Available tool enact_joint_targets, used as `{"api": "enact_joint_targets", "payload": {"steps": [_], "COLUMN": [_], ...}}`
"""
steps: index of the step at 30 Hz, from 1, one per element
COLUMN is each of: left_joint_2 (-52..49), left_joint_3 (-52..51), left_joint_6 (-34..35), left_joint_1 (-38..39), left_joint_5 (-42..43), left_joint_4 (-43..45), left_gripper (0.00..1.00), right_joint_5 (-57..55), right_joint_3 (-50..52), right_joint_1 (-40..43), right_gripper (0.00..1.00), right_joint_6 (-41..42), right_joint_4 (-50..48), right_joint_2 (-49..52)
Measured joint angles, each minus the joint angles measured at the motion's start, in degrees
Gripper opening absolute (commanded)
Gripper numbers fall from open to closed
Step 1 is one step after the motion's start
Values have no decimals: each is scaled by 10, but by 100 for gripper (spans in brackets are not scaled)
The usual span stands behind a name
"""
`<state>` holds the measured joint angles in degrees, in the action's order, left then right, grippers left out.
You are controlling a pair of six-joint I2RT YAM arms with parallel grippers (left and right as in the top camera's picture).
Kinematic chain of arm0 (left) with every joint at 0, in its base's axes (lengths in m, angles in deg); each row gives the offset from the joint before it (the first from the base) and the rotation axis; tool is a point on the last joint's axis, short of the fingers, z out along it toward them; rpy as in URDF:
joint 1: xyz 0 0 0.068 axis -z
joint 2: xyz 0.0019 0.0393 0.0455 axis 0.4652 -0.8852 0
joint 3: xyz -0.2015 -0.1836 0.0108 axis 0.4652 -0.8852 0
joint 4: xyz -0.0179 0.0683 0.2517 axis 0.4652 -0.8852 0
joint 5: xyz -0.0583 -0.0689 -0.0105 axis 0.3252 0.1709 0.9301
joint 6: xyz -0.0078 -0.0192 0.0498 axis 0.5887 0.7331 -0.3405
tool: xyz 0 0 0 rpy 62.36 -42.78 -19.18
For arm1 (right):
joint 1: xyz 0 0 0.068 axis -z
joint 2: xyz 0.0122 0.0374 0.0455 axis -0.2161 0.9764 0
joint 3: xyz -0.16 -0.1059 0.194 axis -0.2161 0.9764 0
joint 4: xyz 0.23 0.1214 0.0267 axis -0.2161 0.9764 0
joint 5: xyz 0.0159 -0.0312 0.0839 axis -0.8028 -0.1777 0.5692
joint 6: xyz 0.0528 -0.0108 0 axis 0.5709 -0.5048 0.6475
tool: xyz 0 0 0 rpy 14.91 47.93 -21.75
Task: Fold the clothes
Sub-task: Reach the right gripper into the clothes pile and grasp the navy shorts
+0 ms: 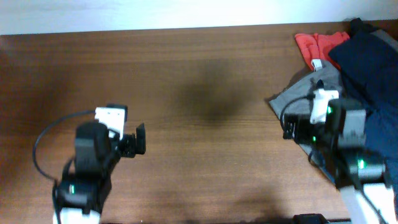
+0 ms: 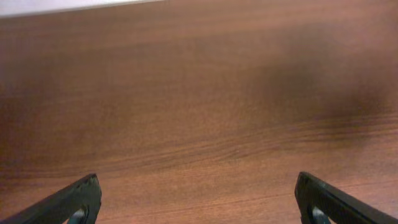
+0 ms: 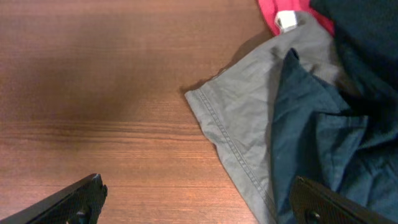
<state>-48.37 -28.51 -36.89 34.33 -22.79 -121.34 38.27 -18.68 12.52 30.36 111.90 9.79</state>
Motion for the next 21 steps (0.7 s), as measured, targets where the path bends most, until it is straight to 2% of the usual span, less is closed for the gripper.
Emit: {"api": "enact_joint_targets", "payload": {"steps": [5, 7, 10, 12, 15, 18, 21], "left_joint_2": [-141, -167, -191, -193, -193, -193, -193], "left_joint_3": [94, 100, 101, 101, 101, 102, 102], "left_joint_6": [-5, -6, -6, -6, -6, -6, -6], "left_joint_1": [0, 0, 0, 0, 0, 0, 0], "left_joint_5": [0, 0, 0, 0, 0, 2, 4], "left_joint_4": [-73, -80, -90, -90, -91, -91, -91], "left_gripper": [99, 99, 99, 99, 99, 99, 99], "right_joint_5": [10, -18, -73, -85, -97, -104, -107], "right_joint_3": [-39, -40, -41, -43, -43, -44, -45], "right_joint_1": [0, 7, 64, 107, 168, 218, 244], "right_gripper": [99, 99, 99, 99, 93, 79, 56], "right_joint_6": [0, 35, 121, 153, 183, 198, 204], "right_joint_4": [31, 34, 50, 56, 61, 62, 56], "right_joint_2": [86, 117, 182, 215, 270, 335, 391]}}
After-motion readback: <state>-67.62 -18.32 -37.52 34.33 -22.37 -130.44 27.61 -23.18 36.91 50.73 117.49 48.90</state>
